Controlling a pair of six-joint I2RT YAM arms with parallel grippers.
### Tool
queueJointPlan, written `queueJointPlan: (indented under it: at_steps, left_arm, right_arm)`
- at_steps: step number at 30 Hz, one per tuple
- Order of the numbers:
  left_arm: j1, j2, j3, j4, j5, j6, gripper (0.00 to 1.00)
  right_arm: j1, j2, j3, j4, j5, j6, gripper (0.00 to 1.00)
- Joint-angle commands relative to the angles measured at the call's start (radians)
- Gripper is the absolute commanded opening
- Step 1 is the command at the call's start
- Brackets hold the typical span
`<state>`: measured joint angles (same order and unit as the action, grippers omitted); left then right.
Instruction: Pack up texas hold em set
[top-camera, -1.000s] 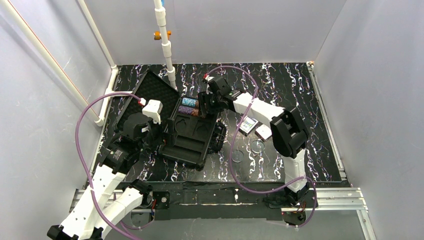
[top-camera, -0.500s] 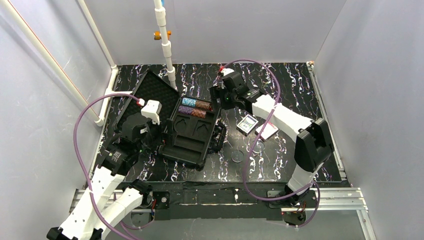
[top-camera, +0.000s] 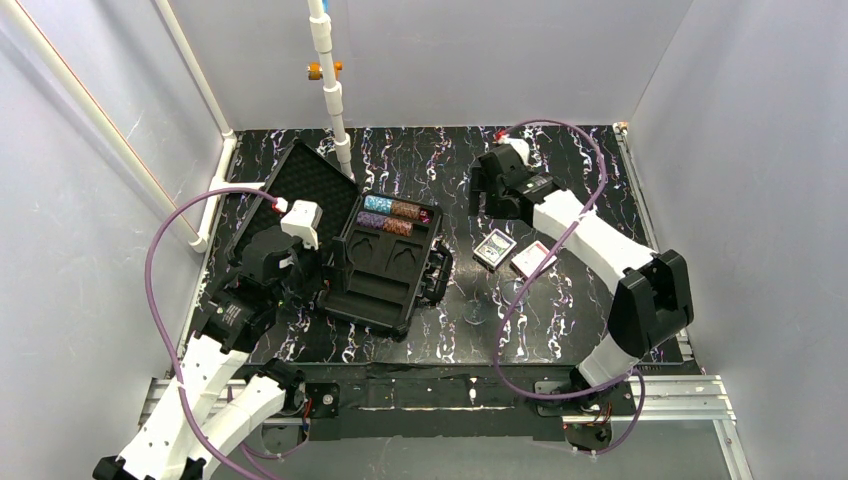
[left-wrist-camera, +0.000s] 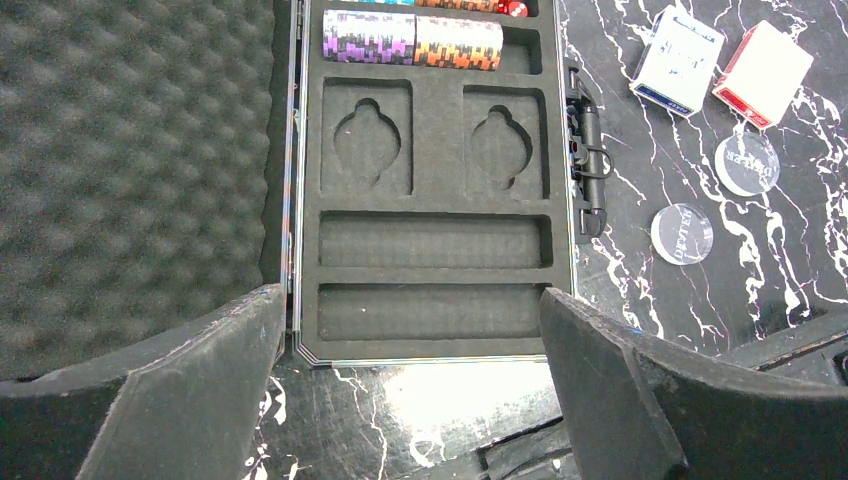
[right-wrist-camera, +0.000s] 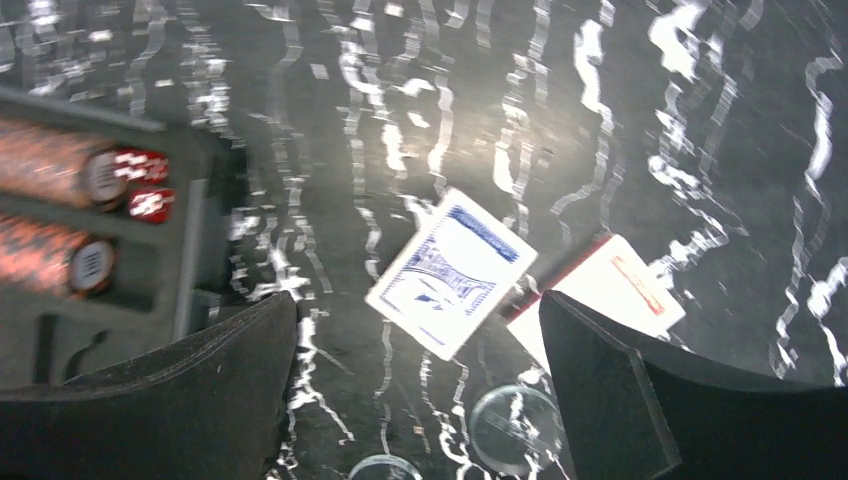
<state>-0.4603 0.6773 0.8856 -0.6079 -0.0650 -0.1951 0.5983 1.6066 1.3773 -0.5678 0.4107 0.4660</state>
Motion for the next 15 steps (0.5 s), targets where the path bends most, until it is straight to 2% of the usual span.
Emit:
queueJointPlan:
  at_steps: [1, 9, 15]
  left_arm:
    - [-0.001, -0.01, 0.009, -0.006, -0.013, -0.004, 0.99]
    - [-0.002, -0.012, 0.01, -0.005, -0.02, -0.009, 0.99]
    - [-0.003, -0.059, -0.006, -0.056, -0.059, -0.031, 0.99]
  right_arm:
    - [-0.092, -0.009, -0.027, -0.157, 0.08, 0.152, 0.98]
    - [-0.238, -0.071, -0.174, -0.105, -0.028, 0.268, 0.98]
    - [-0.355, -0.007, -0.269, -0.058, -0.111, 0.334, 0.98]
